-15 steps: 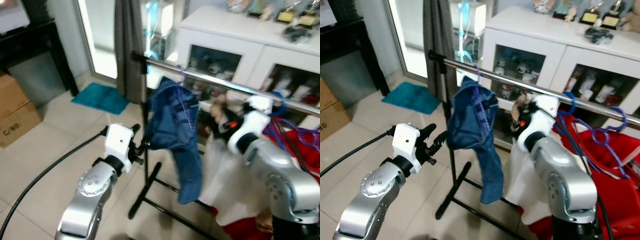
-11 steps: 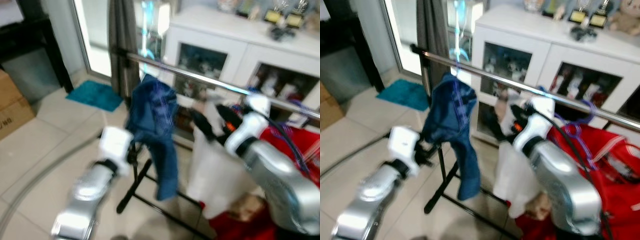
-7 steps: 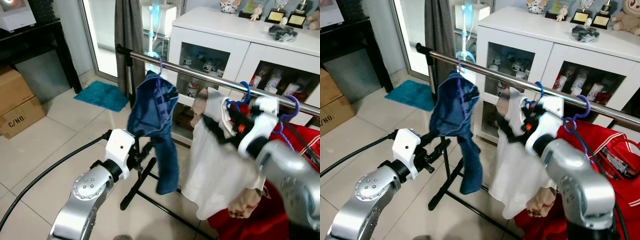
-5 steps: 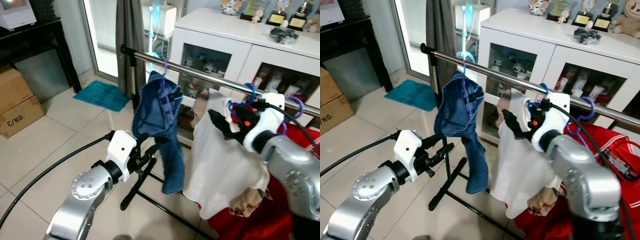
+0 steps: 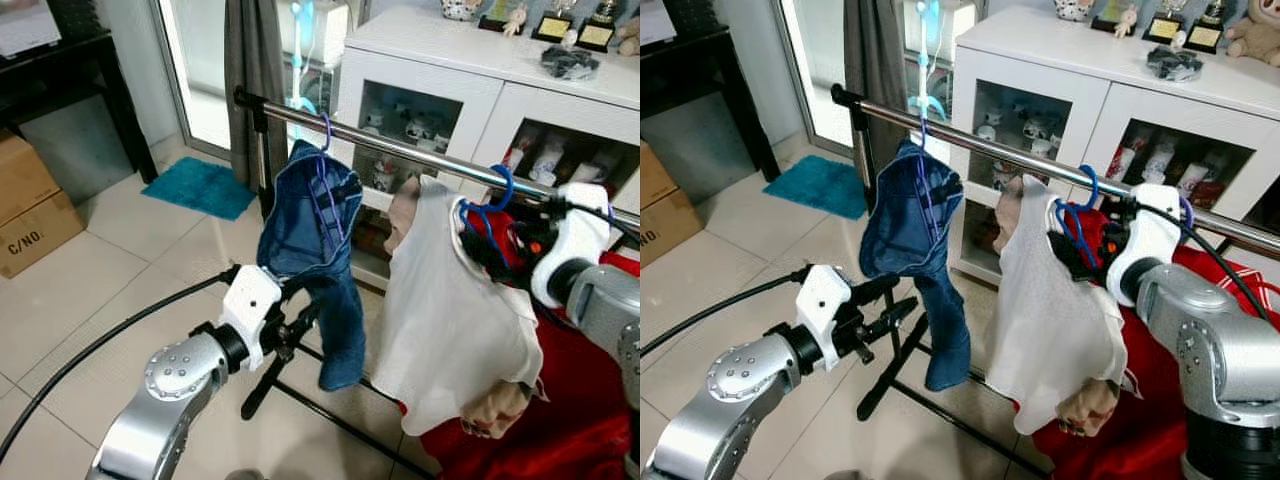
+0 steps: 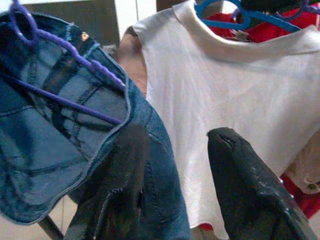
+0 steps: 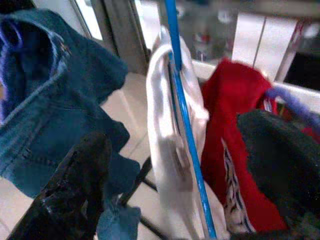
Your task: Hang hanger
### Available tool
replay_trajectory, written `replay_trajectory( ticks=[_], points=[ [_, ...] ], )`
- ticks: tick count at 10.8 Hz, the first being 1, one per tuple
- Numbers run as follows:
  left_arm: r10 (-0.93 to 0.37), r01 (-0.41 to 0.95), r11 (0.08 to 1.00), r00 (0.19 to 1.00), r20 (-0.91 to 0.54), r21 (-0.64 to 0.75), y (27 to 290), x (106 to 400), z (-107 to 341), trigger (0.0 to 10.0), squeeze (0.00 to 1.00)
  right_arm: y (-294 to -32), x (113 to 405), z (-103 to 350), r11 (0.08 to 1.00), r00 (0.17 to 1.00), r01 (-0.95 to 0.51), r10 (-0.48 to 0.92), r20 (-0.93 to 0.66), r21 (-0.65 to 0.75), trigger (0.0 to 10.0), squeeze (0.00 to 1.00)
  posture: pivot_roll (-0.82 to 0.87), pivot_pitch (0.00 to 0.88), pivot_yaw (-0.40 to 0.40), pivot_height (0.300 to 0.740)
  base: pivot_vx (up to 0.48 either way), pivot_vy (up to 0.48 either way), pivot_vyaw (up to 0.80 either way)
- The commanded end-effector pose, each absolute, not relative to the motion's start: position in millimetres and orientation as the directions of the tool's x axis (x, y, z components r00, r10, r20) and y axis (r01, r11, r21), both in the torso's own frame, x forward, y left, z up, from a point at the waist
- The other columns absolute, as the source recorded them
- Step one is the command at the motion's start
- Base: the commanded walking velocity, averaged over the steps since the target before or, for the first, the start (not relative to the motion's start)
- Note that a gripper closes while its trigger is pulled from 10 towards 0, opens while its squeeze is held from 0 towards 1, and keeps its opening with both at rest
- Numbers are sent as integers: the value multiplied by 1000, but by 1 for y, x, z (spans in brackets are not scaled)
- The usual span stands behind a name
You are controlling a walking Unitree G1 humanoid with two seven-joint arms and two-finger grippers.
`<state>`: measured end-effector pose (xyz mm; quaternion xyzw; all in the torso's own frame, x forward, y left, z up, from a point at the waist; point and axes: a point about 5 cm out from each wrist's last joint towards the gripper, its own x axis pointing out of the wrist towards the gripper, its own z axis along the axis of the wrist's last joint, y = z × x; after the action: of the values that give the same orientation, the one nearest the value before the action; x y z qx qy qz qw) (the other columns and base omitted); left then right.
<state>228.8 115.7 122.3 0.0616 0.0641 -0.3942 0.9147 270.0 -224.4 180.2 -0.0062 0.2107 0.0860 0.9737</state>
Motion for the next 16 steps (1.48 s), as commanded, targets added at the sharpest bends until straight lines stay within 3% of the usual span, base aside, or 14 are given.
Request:
replay_trajectory(
  ticks=[1,4,5,6,7,16],
  points=[
    [-732,746,662,663,-156,69,112,230,127,10000,0,-233,273,181,993,900,-114,114,-420,24,10000,0,102,0,-31,740,0,0,0],
    [-826,834,552,550,-125,25,99,225,133,10000,0,-226,287,180,990,895,-130,140,-424,51,10000,0,104,0,-38,740,0,0,0],
    [-853,861,508,506,-125,16,95,223,135,10000,0,-225,293,179,990,894,-131,142,-426,55,9569,0,106,0,-42,740,0,0,0],
    [-854,862,507,504,-126,16,95,222,135,10000,0,-227,297,178,992,894,-117,126,-429,48,3294,0,107,0,-44,740,0,0,0],
    [-851,860,510,508,-133,20,96,222,134,10000,0,-229,300,175,994,890,-100,112,-442,50,0,0,110,0,-50,740,0,0,0],
    [-845,857,514,512,-154,31,97,224,132,10000,0,-223,307,163,987,874,-129,160,-459,98,0,0,107,0,-46,740,0,0,0]
  ],
)
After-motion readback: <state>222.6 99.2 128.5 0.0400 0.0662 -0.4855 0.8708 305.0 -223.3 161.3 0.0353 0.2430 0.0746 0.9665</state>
